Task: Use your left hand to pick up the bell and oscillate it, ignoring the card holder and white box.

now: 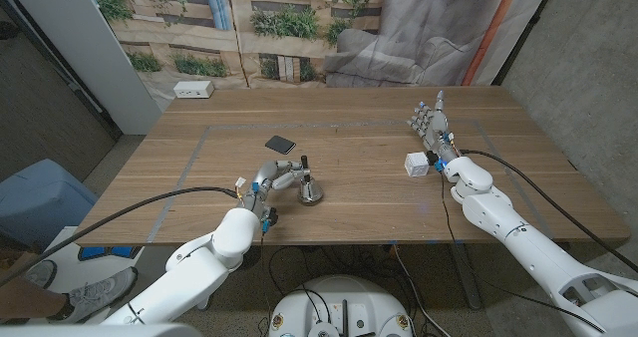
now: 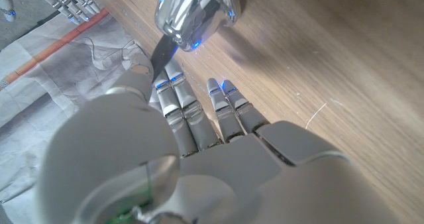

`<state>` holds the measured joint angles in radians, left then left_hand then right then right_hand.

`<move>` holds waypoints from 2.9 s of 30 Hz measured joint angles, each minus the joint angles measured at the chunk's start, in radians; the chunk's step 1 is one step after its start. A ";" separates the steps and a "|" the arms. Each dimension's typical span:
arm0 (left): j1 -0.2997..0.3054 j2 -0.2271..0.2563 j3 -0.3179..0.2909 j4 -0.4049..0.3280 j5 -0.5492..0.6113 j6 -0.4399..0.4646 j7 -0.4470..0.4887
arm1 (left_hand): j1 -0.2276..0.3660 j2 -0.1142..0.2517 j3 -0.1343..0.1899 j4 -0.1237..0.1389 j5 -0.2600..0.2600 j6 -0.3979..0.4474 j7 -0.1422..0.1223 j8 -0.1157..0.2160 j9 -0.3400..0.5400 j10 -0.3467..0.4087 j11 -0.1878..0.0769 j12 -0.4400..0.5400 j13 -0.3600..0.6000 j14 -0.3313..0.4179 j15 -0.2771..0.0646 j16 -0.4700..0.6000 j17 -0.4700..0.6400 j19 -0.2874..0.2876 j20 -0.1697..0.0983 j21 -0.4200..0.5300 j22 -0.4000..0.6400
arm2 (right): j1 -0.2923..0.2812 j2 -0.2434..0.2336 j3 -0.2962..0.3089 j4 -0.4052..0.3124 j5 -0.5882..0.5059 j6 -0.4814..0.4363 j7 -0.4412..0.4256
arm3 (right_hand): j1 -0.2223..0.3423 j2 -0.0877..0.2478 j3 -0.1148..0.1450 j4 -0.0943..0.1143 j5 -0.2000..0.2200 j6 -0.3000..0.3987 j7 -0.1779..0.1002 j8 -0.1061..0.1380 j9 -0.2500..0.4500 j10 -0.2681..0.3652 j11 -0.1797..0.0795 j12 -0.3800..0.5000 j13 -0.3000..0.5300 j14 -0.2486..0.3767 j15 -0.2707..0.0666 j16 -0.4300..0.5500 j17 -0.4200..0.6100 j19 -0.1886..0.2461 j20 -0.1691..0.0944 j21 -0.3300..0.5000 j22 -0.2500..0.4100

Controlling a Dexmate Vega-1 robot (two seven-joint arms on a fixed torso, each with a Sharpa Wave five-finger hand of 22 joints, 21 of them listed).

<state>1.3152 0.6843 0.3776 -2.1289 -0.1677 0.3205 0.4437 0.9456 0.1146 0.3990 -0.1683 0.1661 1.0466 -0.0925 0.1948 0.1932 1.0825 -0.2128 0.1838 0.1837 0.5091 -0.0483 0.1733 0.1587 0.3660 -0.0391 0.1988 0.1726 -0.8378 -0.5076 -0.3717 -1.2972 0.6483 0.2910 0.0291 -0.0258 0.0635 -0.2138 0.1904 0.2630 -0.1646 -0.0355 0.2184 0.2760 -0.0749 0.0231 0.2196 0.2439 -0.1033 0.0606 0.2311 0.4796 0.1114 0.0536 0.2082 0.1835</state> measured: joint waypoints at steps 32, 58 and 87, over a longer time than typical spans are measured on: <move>-0.040 0.052 0.044 0.002 -0.013 -0.076 0.044 | 0.002 -0.002 0.000 0.000 0.001 0.000 0.000 0.005 0.000 0.000 0.000 0.000 0.000 0.000 0.000 0.000 0.000 0.000 0.000 0.000 0.000 | 0.000 0.000 0.000 -0.001 0.000 0.000 0.000 | 0.000 0.000 0.000 0.000 0.000 0.000 0.000 0.000 0.000 0.000 0.000 0.000 0.000 0.000 0.000 0.000 0.000 0.000 0.000 0.000 0.000; -0.100 0.067 0.081 0.220 0.328 -0.454 0.094 | 0.000 0.000 0.000 0.000 0.000 0.000 0.000 -0.001 -0.001 0.001 0.003 0.000 0.000 0.000 0.000 0.000 0.000 0.000 0.000 0.000 0.000 | -0.001 0.000 0.000 -0.002 0.000 -0.001 0.000 | 0.000 0.000 0.000 0.000 0.000 0.000 0.000 0.000 0.000 0.000 0.000 0.000 0.000 0.000 0.000 0.000 0.000 0.000 0.000 0.000 0.000; -0.170 0.028 0.070 0.413 0.587 -0.699 0.194 | -0.011 -0.005 0.006 -0.003 0.000 0.000 0.000 0.002 0.000 -0.004 0.000 0.000 0.002 0.000 0.000 0.000 0.000 0.000 0.000 0.000 0.000 | -0.002 -0.001 0.000 -0.002 0.000 -0.001 0.000 | 0.000 0.000 0.000 0.000 0.000 0.000 0.000 0.000 0.000 0.000 0.000 0.000 0.000 0.000 0.000 0.000 0.000 0.000 0.000 0.000 0.000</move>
<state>1.1448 0.7120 0.4479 -1.7160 0.4194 -0.3781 0.6378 0.9348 0.1095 0.4050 -0.1710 0.1661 1.0461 -0.0930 0.1971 0.1932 1.0780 -0.2124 0.1839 0.1858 0.5091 -0.0483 0.1733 0.1588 0.3659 -0.0391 0.1988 0.1727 -0.8393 -0.5083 -0.3714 -1.2997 0.6486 0.2900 0.0289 -0.0258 0.0635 -0.2138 0.1904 0.2630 -0.1646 -0.0355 0.2184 0.2760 -0.0749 0.0232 0.2197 0.2439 -0.1033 0.0606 0.2311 0.4796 0.1114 0.0536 0.2082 0.1835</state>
